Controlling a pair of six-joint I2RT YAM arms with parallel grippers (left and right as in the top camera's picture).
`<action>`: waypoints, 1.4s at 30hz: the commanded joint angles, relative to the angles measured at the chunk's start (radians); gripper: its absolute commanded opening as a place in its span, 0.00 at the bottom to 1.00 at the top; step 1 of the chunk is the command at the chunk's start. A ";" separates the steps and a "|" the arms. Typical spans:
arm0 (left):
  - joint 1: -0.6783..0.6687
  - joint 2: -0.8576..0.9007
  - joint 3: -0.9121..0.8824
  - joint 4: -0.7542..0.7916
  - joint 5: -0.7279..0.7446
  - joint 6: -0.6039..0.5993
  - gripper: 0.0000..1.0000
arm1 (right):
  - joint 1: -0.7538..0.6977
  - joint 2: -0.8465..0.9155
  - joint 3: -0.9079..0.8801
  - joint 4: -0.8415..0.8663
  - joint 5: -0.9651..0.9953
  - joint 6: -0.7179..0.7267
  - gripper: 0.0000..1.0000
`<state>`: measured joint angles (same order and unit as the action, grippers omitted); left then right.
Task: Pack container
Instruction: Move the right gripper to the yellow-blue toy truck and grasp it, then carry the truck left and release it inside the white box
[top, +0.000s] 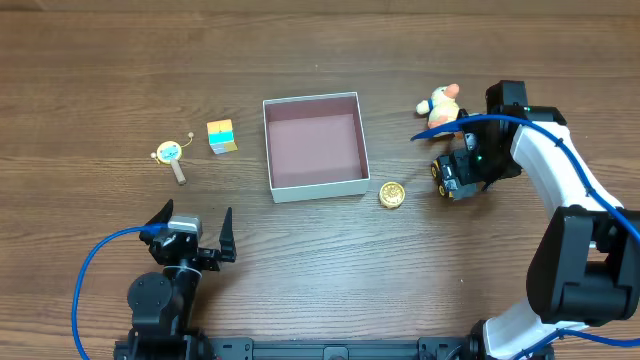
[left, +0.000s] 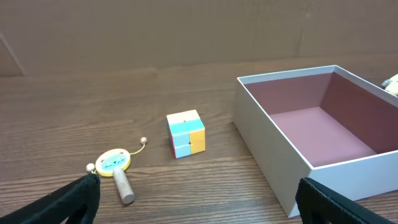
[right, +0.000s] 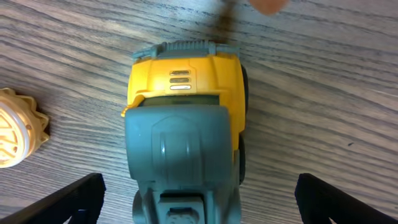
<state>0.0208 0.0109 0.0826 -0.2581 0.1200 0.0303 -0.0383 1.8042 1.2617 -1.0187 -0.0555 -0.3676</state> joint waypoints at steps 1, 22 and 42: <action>0.007 -0.006 -0.003 0.001 0.004 0.018 1.00 | 0.005 0.000 -0.029 0.019 -0.014 -0.003 1.00; 0.007 -0.006 -0.003 0.001 0.004 0.018 1.00 | 0.006 0.005 -0.046 0.076 0.028 0.055 0.73; 0.007 -0.006 -0.003 0.001 0.003 0.018 1.00 | 0.142 0.005 0.279 -0.150 0.047 0.086 0.04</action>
<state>0.0204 0.0109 0.0826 -0.2581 0.1200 0.0303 0.1055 1.8076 1.4853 -1.1515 -0.0185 -0.3077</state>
